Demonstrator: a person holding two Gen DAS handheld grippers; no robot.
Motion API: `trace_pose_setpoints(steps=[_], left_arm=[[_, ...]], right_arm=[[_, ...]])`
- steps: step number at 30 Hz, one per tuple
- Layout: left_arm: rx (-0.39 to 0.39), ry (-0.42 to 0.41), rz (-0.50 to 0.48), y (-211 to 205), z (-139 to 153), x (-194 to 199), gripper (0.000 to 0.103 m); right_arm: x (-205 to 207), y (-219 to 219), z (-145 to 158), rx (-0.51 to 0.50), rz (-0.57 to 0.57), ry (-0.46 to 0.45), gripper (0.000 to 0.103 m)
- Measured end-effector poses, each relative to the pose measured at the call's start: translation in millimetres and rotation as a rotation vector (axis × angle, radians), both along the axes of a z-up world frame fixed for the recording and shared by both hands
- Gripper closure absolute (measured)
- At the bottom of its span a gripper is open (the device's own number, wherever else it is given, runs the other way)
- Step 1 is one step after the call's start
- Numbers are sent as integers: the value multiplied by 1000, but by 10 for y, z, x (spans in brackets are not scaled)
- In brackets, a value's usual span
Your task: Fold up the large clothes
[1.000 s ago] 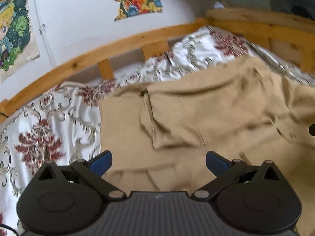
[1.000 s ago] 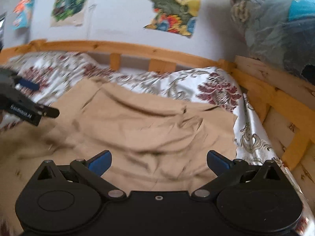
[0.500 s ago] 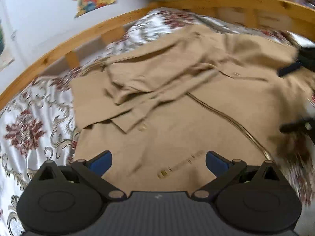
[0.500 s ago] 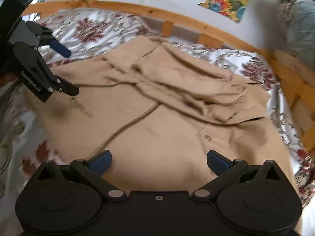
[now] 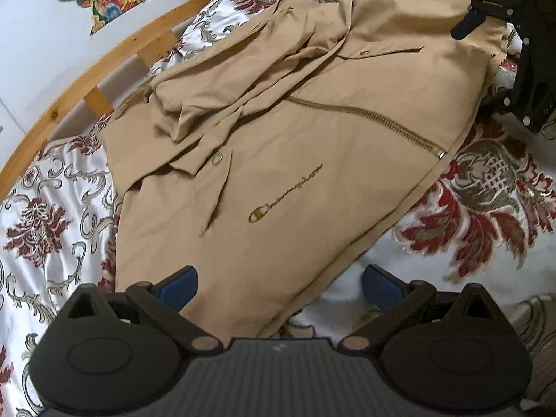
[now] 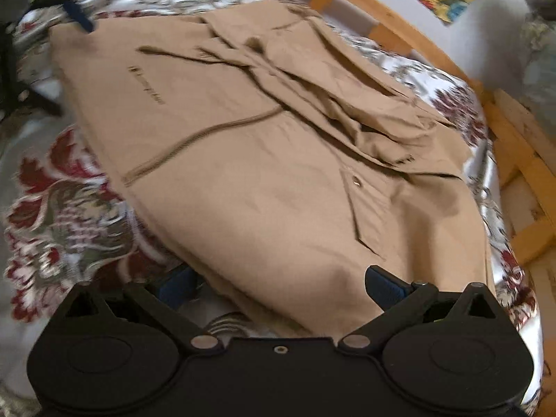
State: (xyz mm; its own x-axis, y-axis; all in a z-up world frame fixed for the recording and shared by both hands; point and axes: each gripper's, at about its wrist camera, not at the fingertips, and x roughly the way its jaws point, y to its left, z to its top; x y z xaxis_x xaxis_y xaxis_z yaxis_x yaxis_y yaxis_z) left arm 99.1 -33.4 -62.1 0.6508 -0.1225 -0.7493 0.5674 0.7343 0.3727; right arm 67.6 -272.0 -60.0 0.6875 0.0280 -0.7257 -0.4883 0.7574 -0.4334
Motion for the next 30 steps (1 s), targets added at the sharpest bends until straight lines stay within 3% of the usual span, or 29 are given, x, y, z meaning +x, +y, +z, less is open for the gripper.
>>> trace_pose_setpoints(steps=[2,5,9,13,17,21,25,27,28,30], left_arm=[[-3,3,6,31,4,11,0],[1,-7,24,68,19,26,0],[28,-52,2,85,47,-9,3],[58,-97,-39,52,50,-97,25],[91,-151,55,63,60,-42,50],[87,-189,161,206,136,89,58],[126,-228,166,328,179,141,58],[144,-211,172,390,159,185,71],[139,-186,183,434,151,209,93],[76,-135,210,513,175,248,96]], right_arm=[[6,-7,16,14,3,-18,3],[9,-7,78,67,20,-2,23],[-33,36,148,136,61,6,69],[-57,26,270,213,43,-38,86],[-43,-72,420,310,-11,-107,91],[-29,-121,467,339,-34,-145,92],[-25,-119,457,333,-37,-141,92],[-47,-79,414,299,-25,-129,91],[-53,-57,386,279,-14,-119,89],[-55,-6,299,223,10,-66,85]])
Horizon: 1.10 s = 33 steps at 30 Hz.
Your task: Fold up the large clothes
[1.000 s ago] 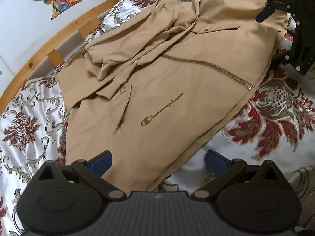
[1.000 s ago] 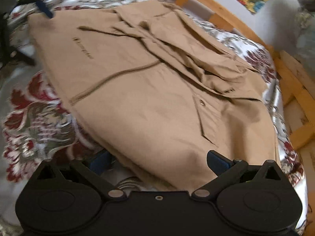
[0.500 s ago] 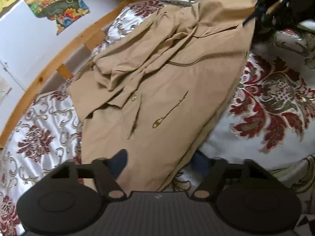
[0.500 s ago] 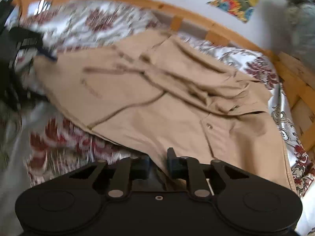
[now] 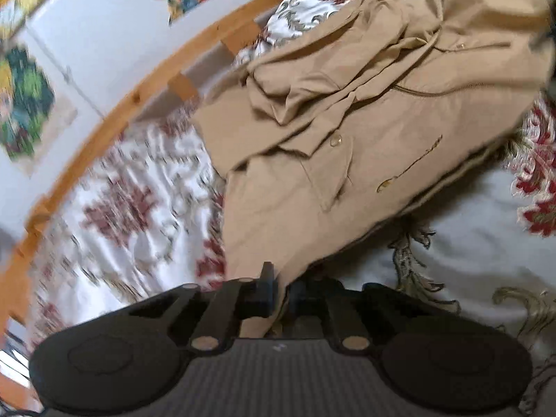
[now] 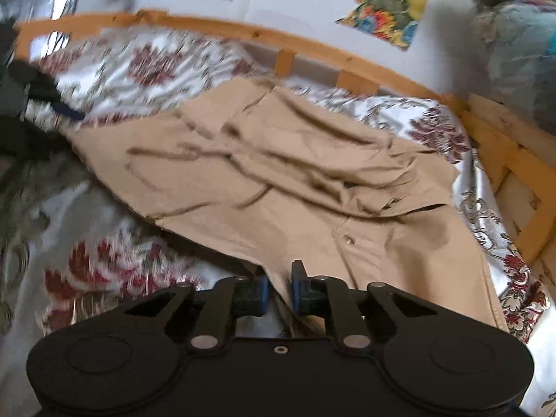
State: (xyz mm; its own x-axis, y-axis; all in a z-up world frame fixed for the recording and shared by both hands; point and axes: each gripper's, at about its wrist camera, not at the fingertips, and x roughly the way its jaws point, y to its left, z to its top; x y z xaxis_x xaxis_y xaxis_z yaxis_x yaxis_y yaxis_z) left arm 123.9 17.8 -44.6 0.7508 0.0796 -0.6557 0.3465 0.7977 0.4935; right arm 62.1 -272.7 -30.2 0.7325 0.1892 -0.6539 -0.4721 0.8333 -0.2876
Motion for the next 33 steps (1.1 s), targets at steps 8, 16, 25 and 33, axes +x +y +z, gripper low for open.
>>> trace_pose_setpoints(steps=[8,16,25,33], left_arm=[[-162,-84,109,145,416,10,101],[-201,-85,139,556,867,-246,101],[-311,33,186,876,1431,-638,101],[-254,6,272,818,1576,766,100]], right_arm=[[-56,2,-251,-312,-18,19,62],[-119,-236,50,-210,-109,-11,96],[-425,-189,771,-86,-24,-43,99],[723,98,1038,-109,-101,-191,100]])
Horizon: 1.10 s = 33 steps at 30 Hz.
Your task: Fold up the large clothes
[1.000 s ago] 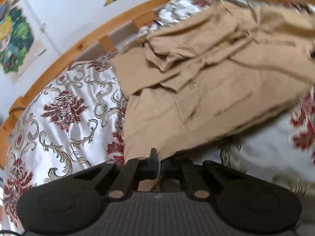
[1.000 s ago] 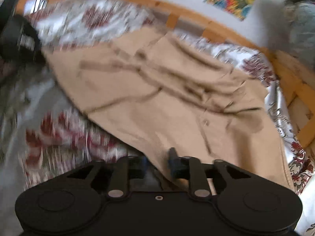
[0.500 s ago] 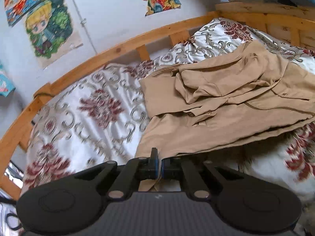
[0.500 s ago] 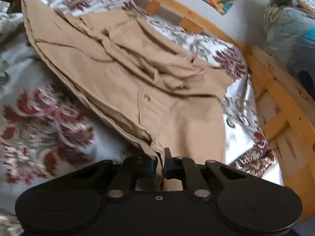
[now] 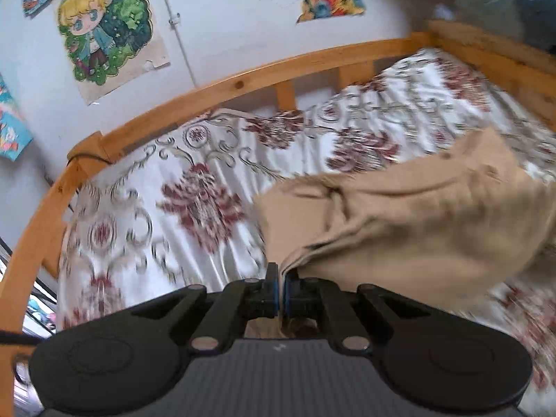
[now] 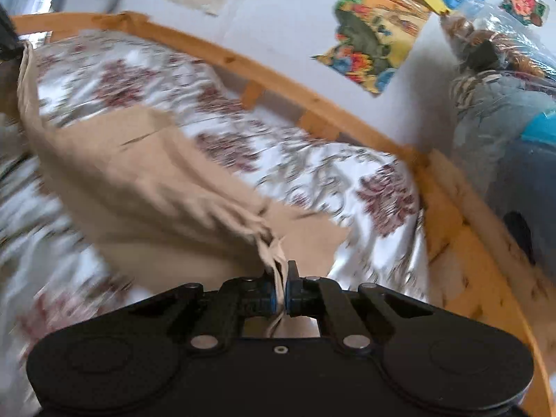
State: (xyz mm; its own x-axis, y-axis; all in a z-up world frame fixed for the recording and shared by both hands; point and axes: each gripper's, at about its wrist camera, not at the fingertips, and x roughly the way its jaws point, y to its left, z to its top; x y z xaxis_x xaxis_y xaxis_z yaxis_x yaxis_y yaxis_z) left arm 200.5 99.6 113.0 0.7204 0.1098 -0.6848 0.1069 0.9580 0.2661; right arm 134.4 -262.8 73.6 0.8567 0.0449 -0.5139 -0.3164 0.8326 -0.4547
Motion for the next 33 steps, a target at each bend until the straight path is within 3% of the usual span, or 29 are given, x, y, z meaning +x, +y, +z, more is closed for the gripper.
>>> trace_pose_setpoints(steps=[5,11,15,16,17,18,19,20,21,22,24,27,30,33], left_arm=[[8,116,8,22,-390,1081,100],[-44,236,3,107,-988,1666,99],[-176,300,11,265,-1208,1856,95],[-220,302,18,332,-1222,1862,82],[-258,290,19,405,-1226,1853,53],[-288,261,18,480,-1211,1855,36],[-310,222,27,539,-1184,1822,10],[-324,176,47,594,-1151,1783,3],[-343,120,77,655,-1108,1716,2],[-369,92,92,705,-1080,1666,0],[-432,64,112,821,-1053,1564,1],[-465,16,136,964,-1062,1421,1],[-487,9,138,1081,-1050,1341,1],[-526,-31,50,1094,-957,1156,1]], right_arm=[[997,136,-381,-35,-66,49,100],[1631,203,-957,-66,-77,158,97],[1669,-33,-1121,49,-117,181,78],[1660,-119,-1088,100,-126,180,73],[1623,-226,-1033,165,-140,176,71],[1561,-302,-978,219,-153,168,62],[1506,-372,-931,265,-169,150,49],[1426,-442,-875,312,-192,124,40],[1349,-512,-841,361,-214,97,26],[1281,-560,-820,409,-223,73,20],[1169,-608,-803,474,-229,38,13],[1039,-584,-783,481,-284,-32,2],[962,-673,-727,580,-272,-74,1],[935,-741,-697,619,-281,-85,1]])
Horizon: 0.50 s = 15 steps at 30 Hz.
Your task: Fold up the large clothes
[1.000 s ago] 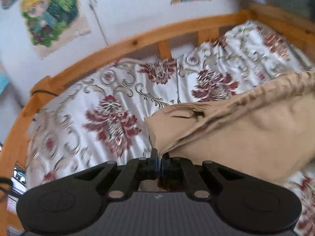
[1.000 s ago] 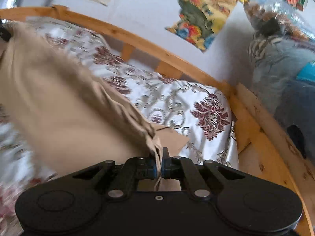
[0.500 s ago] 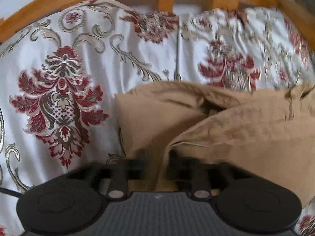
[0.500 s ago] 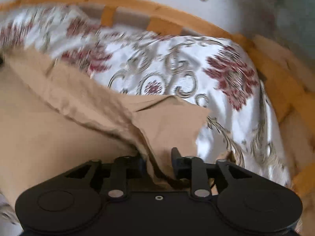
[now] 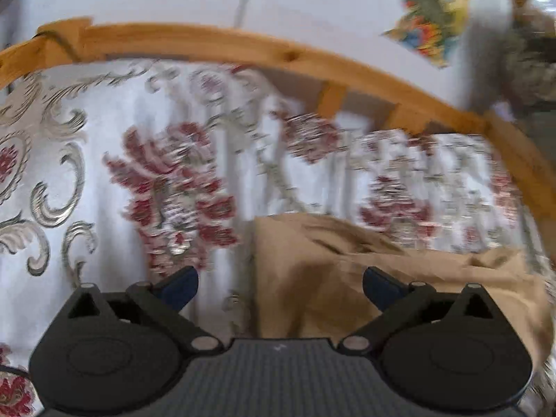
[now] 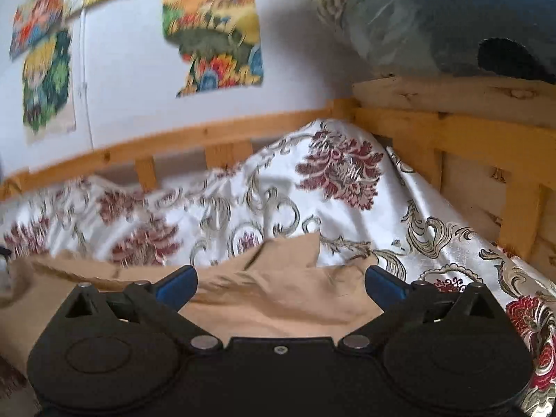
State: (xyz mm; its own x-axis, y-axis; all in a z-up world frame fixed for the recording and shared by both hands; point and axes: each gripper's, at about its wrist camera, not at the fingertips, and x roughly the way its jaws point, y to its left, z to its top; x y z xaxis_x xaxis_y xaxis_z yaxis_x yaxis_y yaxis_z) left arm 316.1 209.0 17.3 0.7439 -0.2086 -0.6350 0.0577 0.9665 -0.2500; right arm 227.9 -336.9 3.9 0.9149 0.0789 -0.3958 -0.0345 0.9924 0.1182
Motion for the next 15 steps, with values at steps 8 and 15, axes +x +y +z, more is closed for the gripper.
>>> trace_pose_setpoints(steps=[8,15], left_arm=[[200,-4,-188,-634,-261,-382,4],[235,26,-85,-806,-354,-277,64]], right_arm=[[30,-152,-442,-19,-126,143,12],[17,-105,-531,-35,-132,120,45]])
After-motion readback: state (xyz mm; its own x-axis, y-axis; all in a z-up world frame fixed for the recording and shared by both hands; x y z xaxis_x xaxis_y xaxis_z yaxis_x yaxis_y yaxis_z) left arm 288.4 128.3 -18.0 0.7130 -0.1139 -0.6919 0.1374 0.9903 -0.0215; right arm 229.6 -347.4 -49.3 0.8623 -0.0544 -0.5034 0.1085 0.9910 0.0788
